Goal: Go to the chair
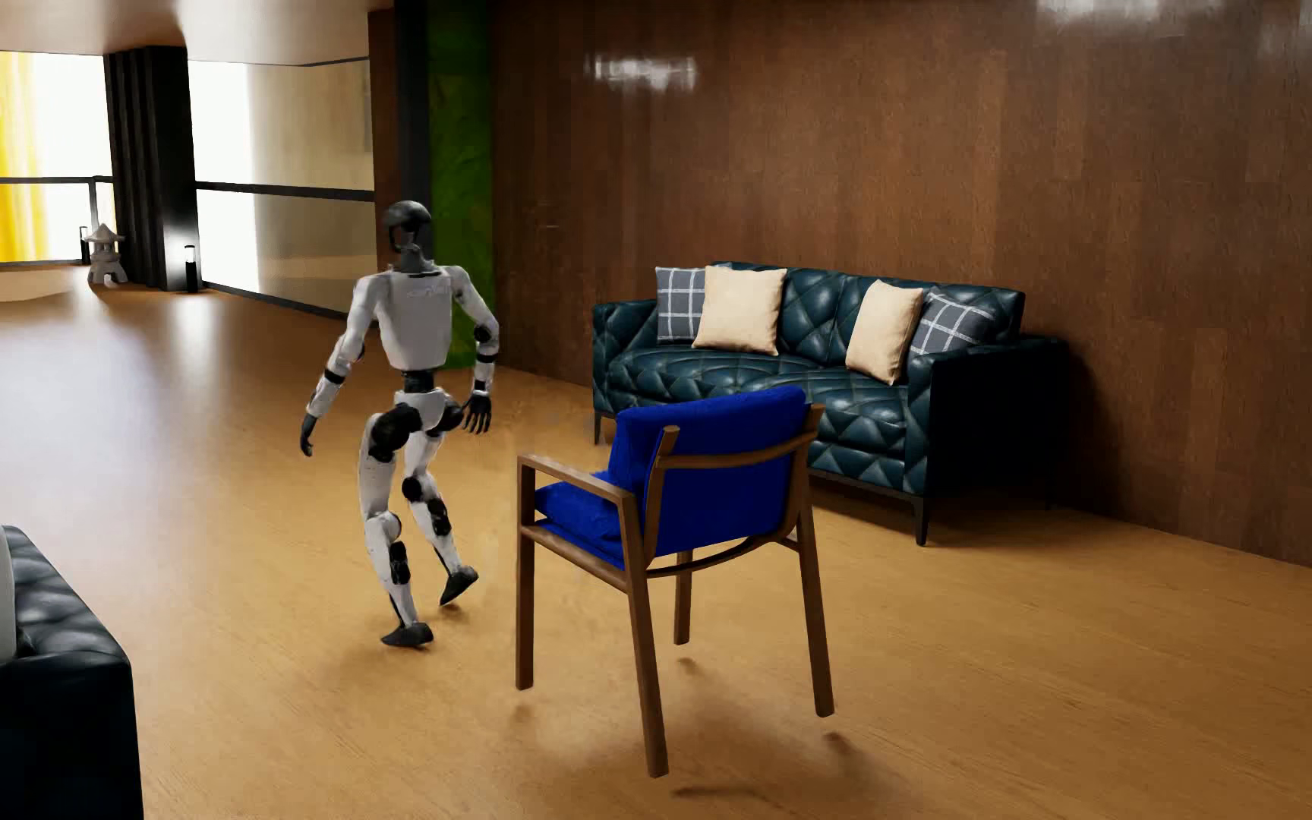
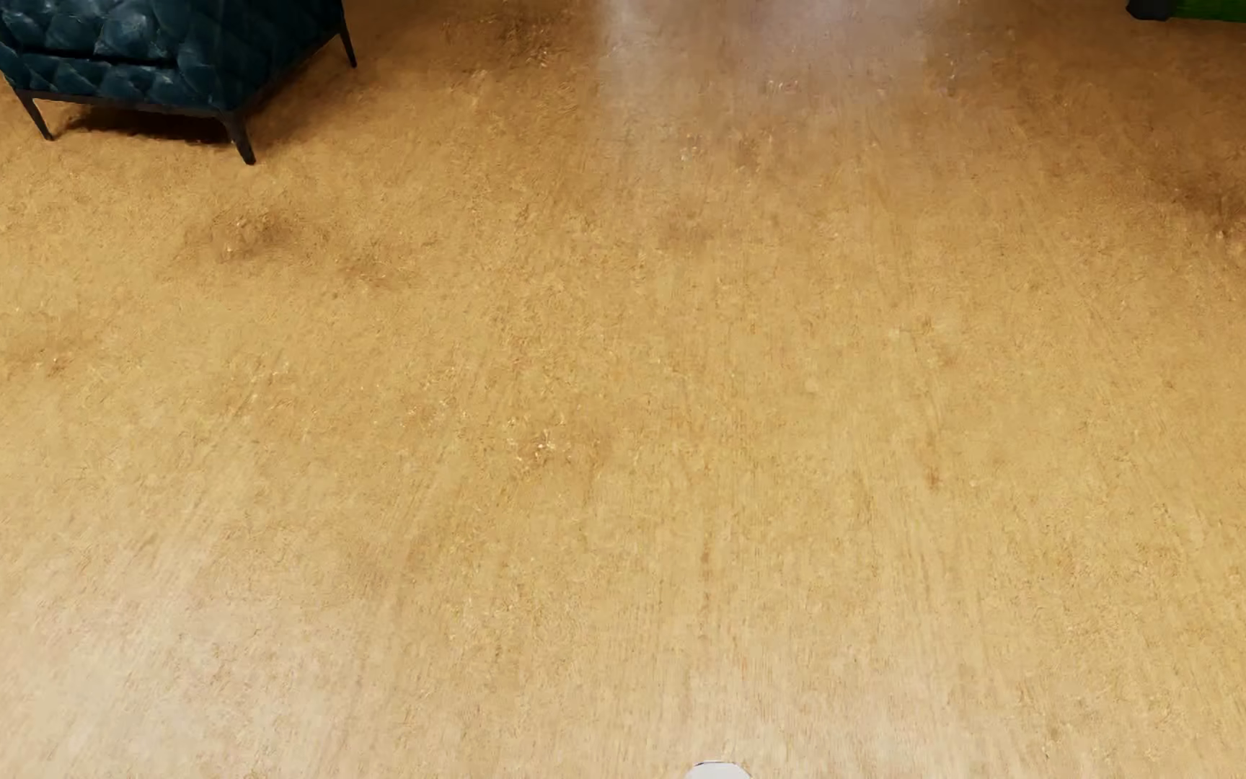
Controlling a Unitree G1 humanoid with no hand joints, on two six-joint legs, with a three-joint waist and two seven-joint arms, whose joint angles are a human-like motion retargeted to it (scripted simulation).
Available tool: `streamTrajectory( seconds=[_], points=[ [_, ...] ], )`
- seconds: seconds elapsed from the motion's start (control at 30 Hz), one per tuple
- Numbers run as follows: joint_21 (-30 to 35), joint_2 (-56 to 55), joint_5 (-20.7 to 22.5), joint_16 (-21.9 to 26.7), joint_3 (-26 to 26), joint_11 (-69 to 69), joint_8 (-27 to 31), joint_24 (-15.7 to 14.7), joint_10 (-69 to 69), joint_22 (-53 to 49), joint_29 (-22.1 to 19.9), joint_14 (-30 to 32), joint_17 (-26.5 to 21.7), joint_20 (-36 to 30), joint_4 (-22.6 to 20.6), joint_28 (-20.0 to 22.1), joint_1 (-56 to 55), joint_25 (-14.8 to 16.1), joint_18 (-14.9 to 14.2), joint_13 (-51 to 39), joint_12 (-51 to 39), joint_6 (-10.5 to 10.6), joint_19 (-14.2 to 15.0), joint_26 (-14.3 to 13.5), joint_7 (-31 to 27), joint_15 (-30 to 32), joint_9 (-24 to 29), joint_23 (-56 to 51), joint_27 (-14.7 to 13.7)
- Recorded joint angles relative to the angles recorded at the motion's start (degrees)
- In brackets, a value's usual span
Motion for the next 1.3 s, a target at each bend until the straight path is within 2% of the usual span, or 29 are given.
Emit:
streamTrajectory(
  seconds=[0.03,0.07,0.1,0.13,0.17,0.2,0.23,0.27,0.3,0.33,0.37,0.4,0.47,0.5,0.53,0.57,0.67,0.77,0.87,0.93,1.0,1.07,1.1,1.13,1.2,1.3],
  points=[
    [-0.79,0.14,-0.34,0.62,-2.27,-11.38,0.00,0.00,-0.93,-1.52,0.00,-2.38,-0.82,-1.25,0.64,0.00,3.02,0.00,0.00,0.42,-1.87,0.61,0.00,0.00,0.00,1.82,-0.09,1.16,0.00],
    [-1.49,1.03,-0.64,1.32,-4.41,-21.55,0.00,0.00,-1.34,-3.04,0.00,-5.23,-1.65,-2.48,1.07,0.00,5.75,0.00,0.00,0.85,-3.97,0.88,0.00,0.00,0.00,-0.45,-0.22,2.51,0.00],
    [-1.94,2.30,-1.13,2.01,-6.61,-29.46,0.00,0.00,-1.16,-4.70,0.00,-8.33,-2.53,-3.56,1.28,0.00,8.14,0.00,0.00,1.25,-6.39,0.78,0.00,0.00,0.00,-7.38,-0.35,4.01,0.00],
    [-2.09,4.01,-1.83,2.79,-8.96,-27.77,0.00,0.00,-0.64,-6.43,0.00,-11.62,-3.46,-4.67,1.37,0.00,10.26,0.00,0.00,1.54,-9.11,0.44,0.00,0.00,0.00,-22.27,-0.48,5.68,0.00],
    [-2.15,3.57,-2.77,2.77,-11.05,-40.51,0.00,0.00,0.32,-8.84,0.00,-14.88,-4.53,-5.07,1.46,0.00,12.87,0.00,0.00,2.26,-12.53,-0.44,0.00,0.00,0.00,-1.87,-0.45,6.83,0.00],
    [-2.25,2.67,-3.74,2.46,-13.08,-47.14,0.00,0.00,1.34,-11.49,0.00,-17.62,-5.61,-5.14,1.57,0.00,15.61,0.00,0.00,3.07,-15.83,-1.37,0.00,0.00,0.00,8.58,-0.38,7.81,0.00],
    [-2.51,1.26,-4.74,1.53,-15.11,-39.33,0.00,0.00,2.66,-14.66,0.00,-18.41,-6.67,-4.54,1.80,0.00,18.31,0.00,0.00,4.00,-18.64,-2.29,0.00,0.00,0.00,-1.80,-0.34,8.53,0.00],
    [-3.07,-0.16,-5.75,-0.02,-17.20,-30.18,0.00,0.00,4.86,-18.26,0.00,-15.11,-7.69,-3.44,2.34,0.00,20.28,0.00,0.00,5.00,-20.59,-2.89,0.00,0.00,0.00,-10.10,-0.45,9.13,0.00],
    [-4.09,-1.48,-6.65,-2.15,-19.24,-27.69,0.00,0.00,9.01,-21.90,0.00,-5.19,-8.60,-2.28,3.66,0.00,20.86,0.00,0.00,5.89,-21.63,-2.83,0.00,0.00,0.00,-1.94,-0.37,9.96,0.00],
    [-5.77,-2.62,-7.85,-5.06,-21.20,-24.15,0.00,0.00,15.30,-25.58,0.00,13.04,-9.51,-1.11,5.72,0.00,20.93,0.00,0.00,6.89,-21.76,-2.11,0.00,0.00,0.00,9.80,0.38,11.01,0.00],
    [-5.72,-3.11,-5.94,-6.92,-22.84,-21.32,0.00,0.00,24.67,-27.61,0.00,30.17,-10.08,-2.22,10.44,0.00,17.09,0.00,0.00,5.47,-22.06,-0.90,0.00,0.00,0.00,13.44,1.93,13.26,0.00],
    [-5.61,-2.88,-4.08,-8.21,-24.56,-19.03,0.00,0.00,32.97,-29.75,0.00,39.07,-10.47,-4.58,14.50,0.00,12.95,0.00,0.00,4.12,-22.18,-0.33,0.00,0.00,0.00,15.37,3.07,14.70,0.00],
    [-6.73,0.58,-1.79,-7.83,-28.61,-17.57,0.00,0.00,42.51,-34.40,0.00,39.72,-9.55,-13.54,18.56,0.00,3.13,0.00,0.00,2.66,-22.54,-2.06,0.00,0.00,0.00,12.41,2.85,13.40,0.00],
    [-8.04,2.55,-1.17,-7.52,-28.36,-17.88,0.00,0.00,37.79,-35.29,0.00,33.55,-8.25,-15.01,18.89,0.00,1.47,0.00,0.00,2.90,-21.23,-2.81,0.00,0.00,0.00,8.07,2.34,10.01,0.00],
    [-8.91,4.37,-0.58,-7.42,-27.56,-18.19,0.00,0.00,31.56,-35.46,0.00,28.91,-6.98,-15.45,19.15,0.00,0.62,0.00,0.00,3.04,-19.49,-3.35,0.00,0.00,0.00,3.42,1.84,6.62,0.00],
    [-8.83,5.70,-0.07,-7.65,-25.94,-18.51,0.00,0.00,23.24,-34.23,0.00,26.93,-5.76,-14.16,19.40,0.00,0.85,0.00,0.00,2.84,-17.12,-3.49,0.00,0.00,0.00,-1.51,1.25,3.64,0.00],
    [-4.10,6.32,1.55,-7.98,-20.60,-19.72,0.00,0.00,0.59,-24.91,0.00,23.83,-1.24,-6.53,22.36,0.00,1.66,0.00,0.00,-2.10,-9.43,-2.34,0.00,0.00,0.00,-13.17,-1.18,1.35,0.00],
    [-1.64,4.88,1.31,-6.21,-17.61,-21.40,0.00,0.00,-4.93,-8.47,0.00,20.95,5.70,-3.16,25.51,0.00,-2.21,0.00,0.00,-8.07,-2.68,-1.97,0.00,0.00,0.00,-17.87,-2.82,1.86,0.00],
    [3.77,5.05,1.14,-3.85,-8.73,-27.25,0.00,0.00,-0.35,8.76,0.00,23.82,9.30,-6.73,22.44,0.00,-4.40,0.00,0.00,-8.06,3.10,-4.07,0.00,0.00,0.00,-18.40,-4.37,-8.39,0.00],
    [8.95,7.48,3.66,-2.49,0.89,-29.10,0.00,0.00,1.33,9.48,0.00,21.25,7.57,-7.10,17.46,0.00,-3.94,0.00,0.00,-7.76,9.60,-6.51,0.00,0.00,0.00,-25.37,-5.54,-17.53,0.00],
    [11.74,9.63,6.54,-1.55,10.89,-29.84,0.00,0.00,1.92,6.68,0.00,15.67,5.63,-5.13,12.01,0.00,-4.34,0.00,0.00,-8.49,16.30,-8.95,0.00,0.00,0.00,-33.29,-6.10,-23.35,0.00],
    [10.44,12.41,8.58,-3.05,19.63,-32.06,0.00,0.00,3.28,6.11,0.00,13.08,4.09,-2.38,8.68,0.00,-7.57,0.00,0.00,-10.26,19.97,-8.45,0.00,0.00,0.00,-37.13,-4.65,-23.24,0.00],
    [9.34,13.21,8.93,-3.99,22.42,-32.95,0.00,0.00,3.63,7.17,0.00,13.27,3.71,-2.03,7.40,0.00,-10.64,0.00,0.00,-11.93,19.79,-7.97,0.00,0.00,0.00,-37.97,-3.98,-21.86,0.00],
    [7.83,13.99,8.94,-4.88,23.95,-33.68,0.00,0.00,3.62,8.44,0.00,13.87,3.54,-2.49,6.43,0.00,-14.39,0.00,0.00,-13.58,18.58,-7.25,0.00,0.00,0.00,-37.89,-3.35,-20.03,0.00],
    [3.86,16.05,8.00,-5.81,23.65,-34.97,0.00,0.00,1.79,8.68,0.00,14.13,3.50,-3.93,4.75,0.00,-22.13,0.00,0.00,-15.65,14.96,-6.04,0.00,0.00,0.00,-36.24,-2.04,-16.38,0.00],
    [0.72,19.43,5.94,-3.36,19.37,-34.65,0.00,0.00,-3.81,-3.57,0.00,12.48,2.21,2.36,2.52,0.00,-30.61,0.00,0.00,-14.26,11.08,-6.15,0.00,0.00,0.00,-33.51,-1.12,-16.81,0.00]
  ],
)
